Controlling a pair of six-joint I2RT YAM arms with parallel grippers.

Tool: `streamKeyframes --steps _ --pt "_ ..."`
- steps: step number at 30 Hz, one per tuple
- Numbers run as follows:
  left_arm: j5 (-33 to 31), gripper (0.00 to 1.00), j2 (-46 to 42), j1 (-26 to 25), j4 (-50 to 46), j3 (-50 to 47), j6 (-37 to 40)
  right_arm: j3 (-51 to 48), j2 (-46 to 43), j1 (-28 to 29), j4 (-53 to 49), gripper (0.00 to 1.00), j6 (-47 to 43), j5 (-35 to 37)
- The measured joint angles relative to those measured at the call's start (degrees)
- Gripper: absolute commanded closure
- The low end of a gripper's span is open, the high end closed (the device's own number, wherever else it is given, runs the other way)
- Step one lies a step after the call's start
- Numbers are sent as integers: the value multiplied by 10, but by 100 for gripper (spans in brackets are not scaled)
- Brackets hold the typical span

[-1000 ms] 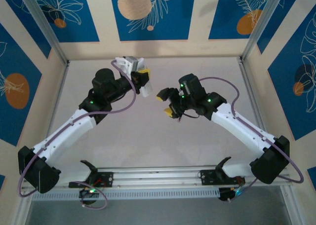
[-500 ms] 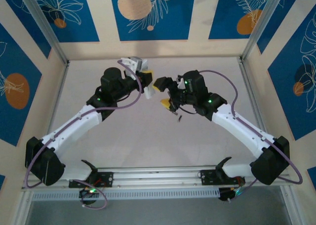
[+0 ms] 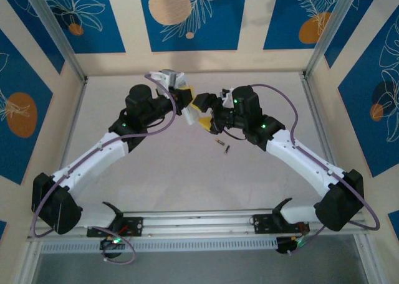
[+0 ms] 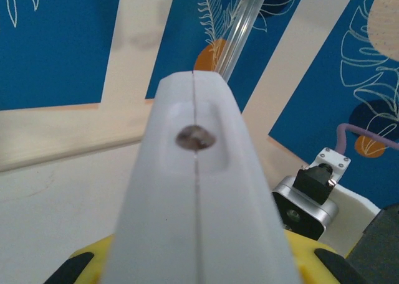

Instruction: Load the batteries into the remote control

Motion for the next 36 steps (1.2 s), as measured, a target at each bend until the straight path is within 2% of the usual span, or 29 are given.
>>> streamKeyframes --steps 8,16,22,28,30,33,36 --pt "15 100 0 3 16 0 -16 0 -1 0 1 22 -2 1" --pt "21 100 0 3 21 0 -22 0 -3 0 -1 22 -2 2" --pt "46 100 0 7 34 0 -26 10 -5 0 -28 27 -2 5" --pt "83 100 0 10 43 0 -19 29 -5 1 -60 16 -6 7" --pt "95 100 0 12 53 0 -23 29 -2 1 -67 16 -7 5" --pt "97 100 0 16 55 0 -26 35 4 1 -67 24 -10 -1" --pt "99 100 0 16 55 0 -26 37 4 1 -72 27 -10 -2"
